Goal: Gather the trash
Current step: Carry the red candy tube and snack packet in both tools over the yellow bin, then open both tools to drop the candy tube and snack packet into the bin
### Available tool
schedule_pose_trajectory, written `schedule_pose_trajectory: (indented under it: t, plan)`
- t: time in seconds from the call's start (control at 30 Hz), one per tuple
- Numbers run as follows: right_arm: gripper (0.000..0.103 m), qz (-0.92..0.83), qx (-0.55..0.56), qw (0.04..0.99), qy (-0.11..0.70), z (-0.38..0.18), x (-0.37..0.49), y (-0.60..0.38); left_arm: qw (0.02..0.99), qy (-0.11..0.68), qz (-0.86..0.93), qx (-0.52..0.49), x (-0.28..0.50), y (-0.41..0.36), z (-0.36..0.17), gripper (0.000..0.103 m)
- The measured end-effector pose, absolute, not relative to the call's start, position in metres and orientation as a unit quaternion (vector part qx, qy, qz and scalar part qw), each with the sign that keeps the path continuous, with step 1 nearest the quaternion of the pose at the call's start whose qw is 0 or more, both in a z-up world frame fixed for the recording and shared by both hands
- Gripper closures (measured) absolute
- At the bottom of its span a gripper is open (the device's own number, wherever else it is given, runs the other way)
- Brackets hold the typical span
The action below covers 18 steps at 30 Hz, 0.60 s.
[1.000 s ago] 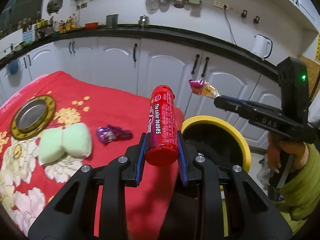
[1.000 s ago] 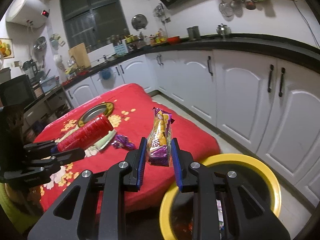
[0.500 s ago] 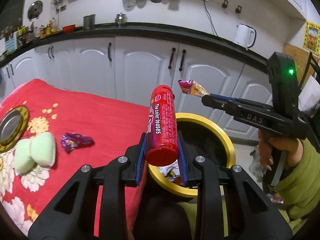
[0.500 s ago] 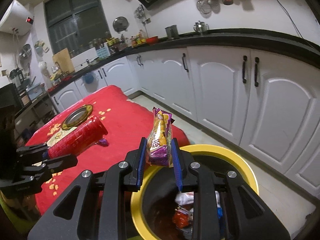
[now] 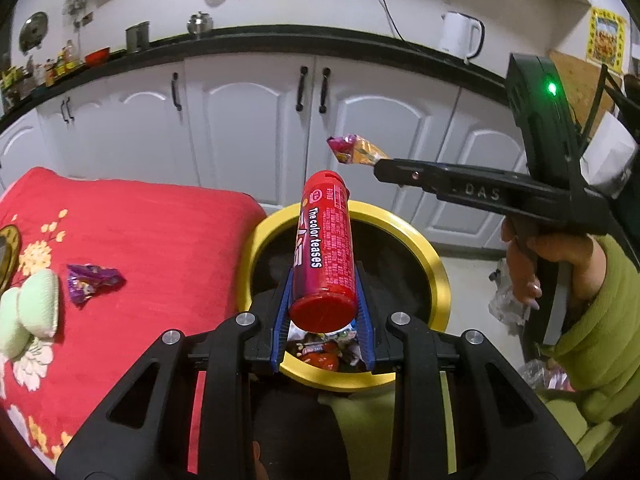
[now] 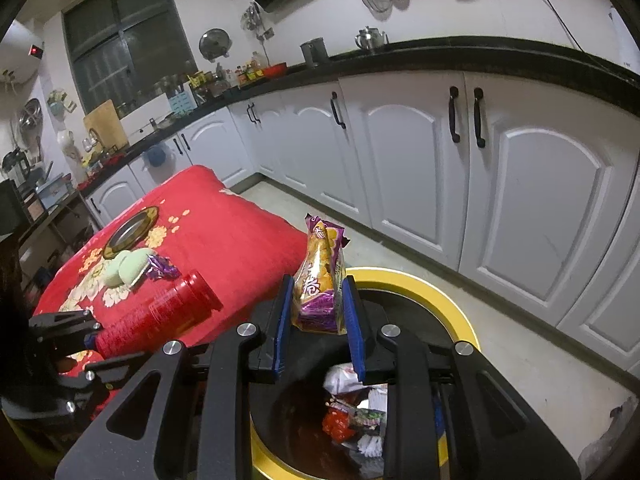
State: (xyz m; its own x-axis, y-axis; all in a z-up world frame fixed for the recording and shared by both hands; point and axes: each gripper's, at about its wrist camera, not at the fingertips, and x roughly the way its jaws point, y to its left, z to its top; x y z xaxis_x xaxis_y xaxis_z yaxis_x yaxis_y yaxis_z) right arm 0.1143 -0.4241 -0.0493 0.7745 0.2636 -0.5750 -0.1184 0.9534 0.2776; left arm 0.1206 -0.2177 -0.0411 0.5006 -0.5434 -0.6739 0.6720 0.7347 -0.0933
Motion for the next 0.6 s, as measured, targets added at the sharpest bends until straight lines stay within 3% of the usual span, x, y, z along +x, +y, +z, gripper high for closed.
schedule_pose_trajectory:
  t: [0.6]
  plan:
    - [0.079, 0.097, 0.130, 0.925, 0.342, -0.068, 0.114, -0.447, 0.839, 0.385, -0.364, 0.123, 0.121, -0.254, -0.074, 0.082]
